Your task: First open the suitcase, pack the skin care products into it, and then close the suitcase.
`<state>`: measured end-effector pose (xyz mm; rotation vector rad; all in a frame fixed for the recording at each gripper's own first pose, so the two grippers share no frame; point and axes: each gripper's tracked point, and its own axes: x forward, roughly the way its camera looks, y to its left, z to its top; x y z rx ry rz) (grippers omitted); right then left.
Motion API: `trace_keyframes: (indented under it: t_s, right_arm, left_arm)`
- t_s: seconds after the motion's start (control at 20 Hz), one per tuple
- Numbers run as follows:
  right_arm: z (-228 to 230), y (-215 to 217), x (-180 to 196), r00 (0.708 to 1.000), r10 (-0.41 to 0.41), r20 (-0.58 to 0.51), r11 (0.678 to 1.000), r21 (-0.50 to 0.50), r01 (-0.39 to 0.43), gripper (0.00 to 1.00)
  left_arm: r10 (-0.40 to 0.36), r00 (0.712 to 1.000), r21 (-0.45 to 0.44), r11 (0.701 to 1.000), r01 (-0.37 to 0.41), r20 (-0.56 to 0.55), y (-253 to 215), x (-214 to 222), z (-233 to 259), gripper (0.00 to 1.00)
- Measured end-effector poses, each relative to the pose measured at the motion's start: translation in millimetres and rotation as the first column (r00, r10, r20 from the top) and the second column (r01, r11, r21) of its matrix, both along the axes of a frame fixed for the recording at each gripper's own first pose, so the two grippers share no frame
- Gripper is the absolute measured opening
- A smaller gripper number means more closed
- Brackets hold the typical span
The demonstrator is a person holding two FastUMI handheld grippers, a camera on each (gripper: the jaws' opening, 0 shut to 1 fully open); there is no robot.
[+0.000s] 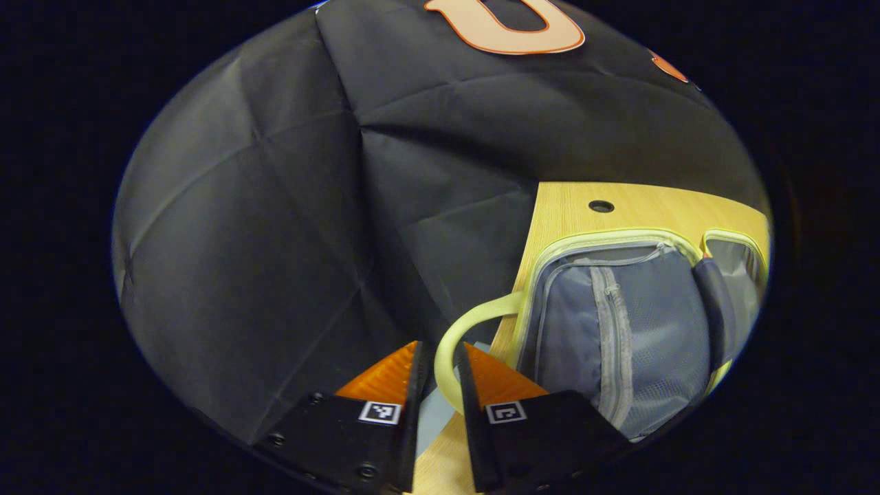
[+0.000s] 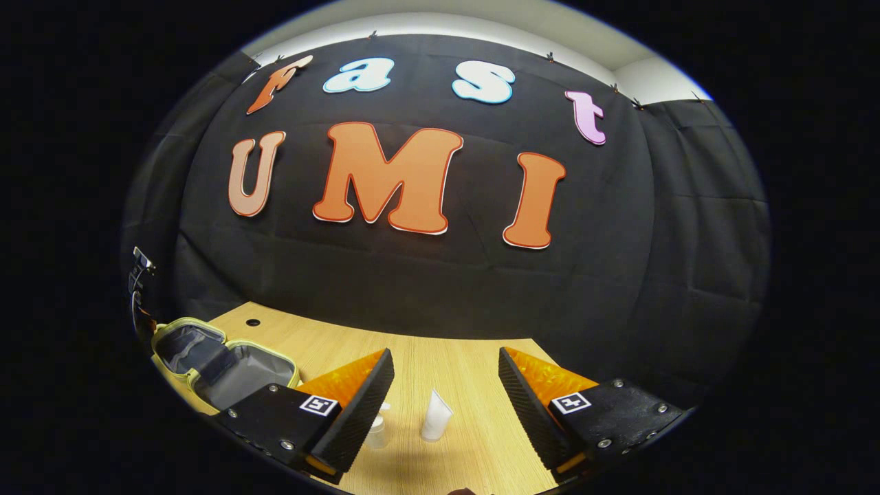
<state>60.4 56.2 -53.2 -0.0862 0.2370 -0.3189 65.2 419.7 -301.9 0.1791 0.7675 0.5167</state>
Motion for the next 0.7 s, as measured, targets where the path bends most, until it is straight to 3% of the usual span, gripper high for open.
trace_keyframes:
  t_s: [0.15,0.3,0.4,0.5,0.7]
  right_arm:
    - [-4.1,-2.8,-0.1,1.000,0.004,-0.003,1.000,0.017,-0.004,0.97]
    - [-12.0,-10.2,0.3,1.000,0.023,-0.008,0.999,0.027,-0.022,0.97]
    - [-18.2,-16.9,2.7,0.999,0.048,-0.003,0.998,0.041,-0.048,0.97]
    - [-24.5,-21.7,6.3,0.997,0.075,-0.002,0.993,0.087,-0.075,0.97]
    - [-30.4,-36.6,11.2,0.992,0.125,0.010,0.988,0.088,-0.125,0.97]
  left_arm:
    - [-0.052,0.997,0.081,0.996,0.046,0.066,-24.9,4.8,17.1,0.46]
    - [-0.129,0.981,0.106,0.988,0.114,0.147,-69.3,12.7,47.2,0.74]
    - [-0.159,0.971,0.134,0.982,0.136,0.181,-92.2,17.7,67.9,0.75]
    - [-0.195,0.957,0.146,0.975,0.166,0.215,-123.6,15.4,86.3,0.88]
    - [-0.260,0.923,0.137,0.964,0.229,0.285,-199.5,24.4,115.9,0.93]
